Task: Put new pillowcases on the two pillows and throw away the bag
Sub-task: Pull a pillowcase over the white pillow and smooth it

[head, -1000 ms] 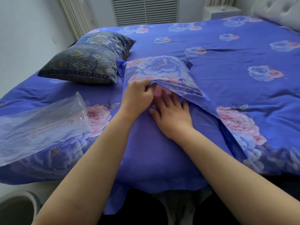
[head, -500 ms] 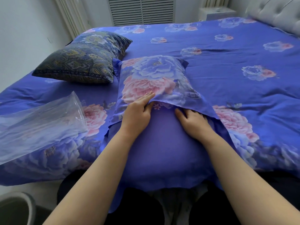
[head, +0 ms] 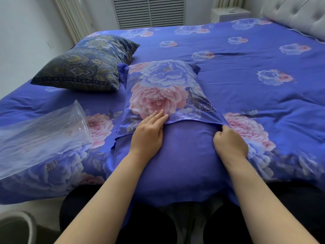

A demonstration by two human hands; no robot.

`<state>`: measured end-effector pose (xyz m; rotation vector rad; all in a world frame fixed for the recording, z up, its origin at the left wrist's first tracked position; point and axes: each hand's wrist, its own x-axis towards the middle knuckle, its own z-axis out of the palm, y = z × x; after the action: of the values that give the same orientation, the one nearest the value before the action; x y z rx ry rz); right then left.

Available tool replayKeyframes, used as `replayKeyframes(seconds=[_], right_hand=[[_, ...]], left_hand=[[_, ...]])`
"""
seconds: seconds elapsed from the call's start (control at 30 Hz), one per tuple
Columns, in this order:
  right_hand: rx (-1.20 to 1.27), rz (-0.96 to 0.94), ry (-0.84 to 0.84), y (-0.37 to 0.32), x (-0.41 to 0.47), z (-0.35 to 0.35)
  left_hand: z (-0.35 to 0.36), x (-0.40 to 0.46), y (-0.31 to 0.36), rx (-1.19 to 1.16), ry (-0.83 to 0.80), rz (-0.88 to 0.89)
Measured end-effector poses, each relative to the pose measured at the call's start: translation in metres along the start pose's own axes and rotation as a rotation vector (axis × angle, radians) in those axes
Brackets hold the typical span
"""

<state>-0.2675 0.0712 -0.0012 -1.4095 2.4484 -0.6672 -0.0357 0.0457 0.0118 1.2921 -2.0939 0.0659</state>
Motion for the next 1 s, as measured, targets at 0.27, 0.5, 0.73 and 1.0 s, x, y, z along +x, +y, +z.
replayKeyframes(seconds=[0.27, 0.5, 0.73, 1.0], right_hand=[[0.033, -0.476, -0.174, -0.042, 0.012, 0.013], [0.083, -0.315, -0.314, -0.009, 0.032, 0.032], [0.101, -0.224, -0.372, 0.007, 0.047, 0.044], [0.299, -0.572, 0.252, -0.062, 0.005, -0.012]], left_hand=[[-0.009, 0.009, -0.003, 0.04, 0.011, -0.037], [-0.028, -0.001, -0.075, 0.128, 0.039, -0.588], [-0.029, -0.05, -0.091, 0.081, -0.028, -0.653], [-0.072, 0.008, -0.058, 0.095, 0.392, -0.368]])
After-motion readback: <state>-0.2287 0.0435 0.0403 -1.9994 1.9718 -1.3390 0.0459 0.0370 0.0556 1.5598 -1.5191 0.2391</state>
